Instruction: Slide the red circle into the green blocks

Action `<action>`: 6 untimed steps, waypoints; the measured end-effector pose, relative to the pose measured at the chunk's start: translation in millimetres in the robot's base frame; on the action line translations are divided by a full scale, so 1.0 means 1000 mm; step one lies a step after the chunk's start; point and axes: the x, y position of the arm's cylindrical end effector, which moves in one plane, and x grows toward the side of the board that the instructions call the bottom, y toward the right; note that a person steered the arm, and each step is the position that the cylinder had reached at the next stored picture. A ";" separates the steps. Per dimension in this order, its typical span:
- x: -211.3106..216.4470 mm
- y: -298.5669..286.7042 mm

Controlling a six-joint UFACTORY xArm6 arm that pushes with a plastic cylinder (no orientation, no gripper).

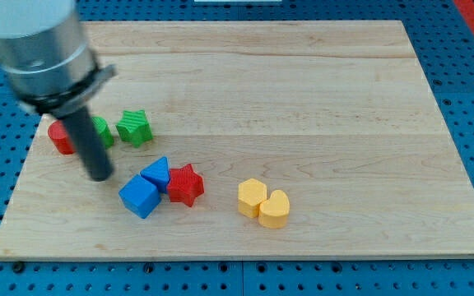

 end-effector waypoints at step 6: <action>-0.023 0.046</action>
